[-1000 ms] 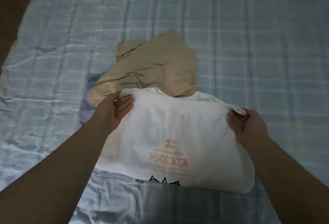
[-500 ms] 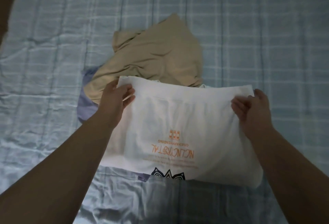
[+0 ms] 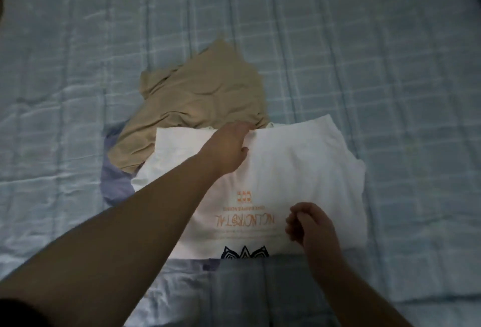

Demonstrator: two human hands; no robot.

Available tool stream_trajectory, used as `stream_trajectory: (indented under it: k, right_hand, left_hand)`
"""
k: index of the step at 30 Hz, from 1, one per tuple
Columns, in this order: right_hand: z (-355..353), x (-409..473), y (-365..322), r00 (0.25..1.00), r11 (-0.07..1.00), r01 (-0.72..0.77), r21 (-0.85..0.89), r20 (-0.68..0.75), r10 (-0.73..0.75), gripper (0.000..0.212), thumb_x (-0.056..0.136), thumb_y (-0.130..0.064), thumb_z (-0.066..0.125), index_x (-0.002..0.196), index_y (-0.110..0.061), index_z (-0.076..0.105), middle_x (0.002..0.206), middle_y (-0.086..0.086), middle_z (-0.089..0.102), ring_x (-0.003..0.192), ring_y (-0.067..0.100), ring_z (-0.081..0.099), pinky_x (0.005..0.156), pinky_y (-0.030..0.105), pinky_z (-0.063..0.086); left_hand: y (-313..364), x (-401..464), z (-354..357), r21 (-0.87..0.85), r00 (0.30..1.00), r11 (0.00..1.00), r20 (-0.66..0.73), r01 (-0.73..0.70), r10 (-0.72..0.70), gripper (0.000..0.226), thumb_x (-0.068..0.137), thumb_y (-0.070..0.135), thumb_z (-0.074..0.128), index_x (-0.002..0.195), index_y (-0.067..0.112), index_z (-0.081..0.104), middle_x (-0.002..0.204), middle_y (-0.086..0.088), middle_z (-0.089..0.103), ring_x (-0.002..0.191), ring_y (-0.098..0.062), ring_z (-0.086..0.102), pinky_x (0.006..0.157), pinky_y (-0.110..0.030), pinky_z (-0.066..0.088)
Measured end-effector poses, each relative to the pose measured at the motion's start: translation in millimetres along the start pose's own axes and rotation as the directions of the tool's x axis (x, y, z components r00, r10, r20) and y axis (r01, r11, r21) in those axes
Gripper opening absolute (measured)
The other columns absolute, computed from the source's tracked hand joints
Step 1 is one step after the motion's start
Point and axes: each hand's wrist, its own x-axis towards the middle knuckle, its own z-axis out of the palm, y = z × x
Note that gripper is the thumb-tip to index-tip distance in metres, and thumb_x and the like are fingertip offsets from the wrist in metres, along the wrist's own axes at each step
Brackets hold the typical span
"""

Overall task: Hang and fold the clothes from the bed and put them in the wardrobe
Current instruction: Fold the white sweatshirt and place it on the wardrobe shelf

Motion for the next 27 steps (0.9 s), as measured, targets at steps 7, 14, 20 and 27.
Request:
stream_trajectory:
  k: [7,14,20,27]
  right_hand:
    - [6.3,-25.0,68.6,0.973,0.987,-0.149,0.066,-0.168,0.158,0.028,0.091,0.007,0.041,0.074,-0.004,0.061,0.060,0.014,0.058,0.053,0.023,0.052,0.054,0.032,0.042]
    - [41.1,-37.0,114.3,0.917,0.922,-0.355,0.158,-0.134,0.376,0.029,0.089,-0.016,0.061,0.065,-0.003,0.071,0.076,0.024,0.066,0.072,0.032,0.062,0.070,0.043,0.051]
    - [62.6,-42.8,106.0,0.919,0.844,-0.265,0.466,-0.142,0.367,0.012,0.097,-0.012,0.059,0.096,-0.001,0.064,0.090,0.016,0.068,0.074,0.022,0.065,0.060,0.026,0.056]
    - [70.0,-39.8,104.6,0.887,0.749,-0.325,0.577,-0.089,0.453,0.012,0.092,-0.007,0.063,0.103,-0.012,0.066,0.095,0.012,0.073,0.086,0.026,0.066,0.072,0.035,0.051]
  left_hand:
    - [-4.0,35.7,-0.1,0.384,0.995,0.923,0.076,0.026,-0.059,0.055,0.078,0.038,0.070,0.127,0.023,0.048,0.126,-0.007,0.057,0.115,-0.032,0.054,0.092,-0.041,0.043]
    - [-22.6,34.2,-4.7,0.454,0.983,0.889,0.183,-0.061,-0.026,0.071,0.077,0.052,0.071,0.136,0.021,0.046,0.129,-0.009,0.058,0.115,-0.031,0.055,0.085,-0.034,0.045]
    - [-21.9,40.1,-9.4,0.228,0.966,0.974,0.253,-0.004,-0.056,0.065,0.073,0.038,0.080,0.130,0.018,0.054,0.127,-0.008,0.061,0.111,-0.029,0.058,0.089,-0.034,0.047]
    - [-18.0,44.7,-4.2,0.204,0.913,0.976,0.380,0.078,-0.152,0.062,0.073,0.047,0.080,0.123,0.013,0.063,0.121,-0.010,0.065,0.108,-0.029,0.060,0.094,-0.034,0.048]
